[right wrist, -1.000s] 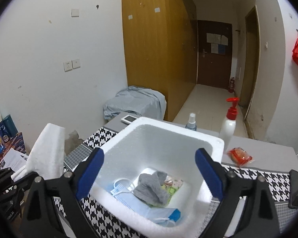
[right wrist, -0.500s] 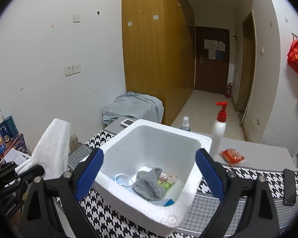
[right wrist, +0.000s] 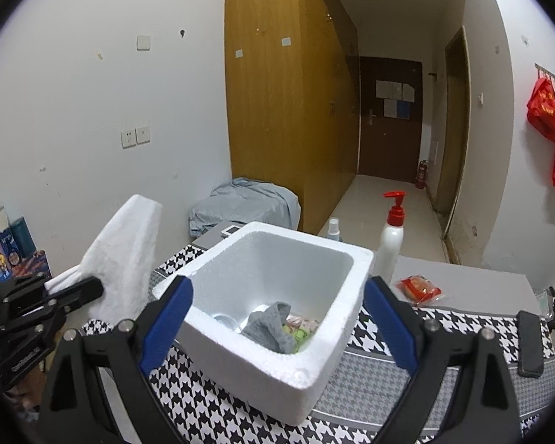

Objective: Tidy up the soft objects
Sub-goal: 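Carry the white towel over the foam box with the left gripper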

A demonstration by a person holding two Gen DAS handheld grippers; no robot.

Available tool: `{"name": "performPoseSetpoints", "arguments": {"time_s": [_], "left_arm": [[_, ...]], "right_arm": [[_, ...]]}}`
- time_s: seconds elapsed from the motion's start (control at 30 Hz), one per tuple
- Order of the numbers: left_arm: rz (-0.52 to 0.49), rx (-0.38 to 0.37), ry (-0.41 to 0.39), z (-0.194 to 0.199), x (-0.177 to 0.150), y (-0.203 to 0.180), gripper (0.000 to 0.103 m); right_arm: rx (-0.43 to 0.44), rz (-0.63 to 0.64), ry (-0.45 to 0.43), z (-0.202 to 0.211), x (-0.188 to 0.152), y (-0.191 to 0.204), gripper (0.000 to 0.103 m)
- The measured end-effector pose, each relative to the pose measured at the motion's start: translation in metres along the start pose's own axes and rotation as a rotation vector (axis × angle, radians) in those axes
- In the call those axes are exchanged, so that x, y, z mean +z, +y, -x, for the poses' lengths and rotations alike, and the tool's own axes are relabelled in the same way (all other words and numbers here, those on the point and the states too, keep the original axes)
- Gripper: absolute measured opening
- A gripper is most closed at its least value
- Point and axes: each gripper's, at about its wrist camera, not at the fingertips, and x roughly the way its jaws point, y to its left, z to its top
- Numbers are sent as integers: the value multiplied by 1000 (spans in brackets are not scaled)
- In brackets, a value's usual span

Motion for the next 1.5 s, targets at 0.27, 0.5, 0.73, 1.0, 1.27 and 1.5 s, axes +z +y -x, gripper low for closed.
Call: {"name": "performPoseSetpoints", "arguments": {"time_s": [0.27,0.5,0.73,1.0,1.27,1.5], "left_arm": [[-20,-38,-1,-10,12,-9,7],[-23,-81,11,-21,24,-14,7],[-20,-131,53,-39,34,-15,7],[-33,-162,104,-63,45,-21,7],[-38,-180,149,-89,52,-30,7],[-41,-179,182,-109,53,-36,7]], "right_arm": [[-29,14,-27,16,-3,0,97],[-55,13,-55,32,-7,0,100],[-59,13,-65,44,-17,0,100],[-76,11,-67,56,-34,-4,100],[-107,-36,-39,63,-59,-19,100],[-130,-66,-19,71,-74,-30,100]]}}
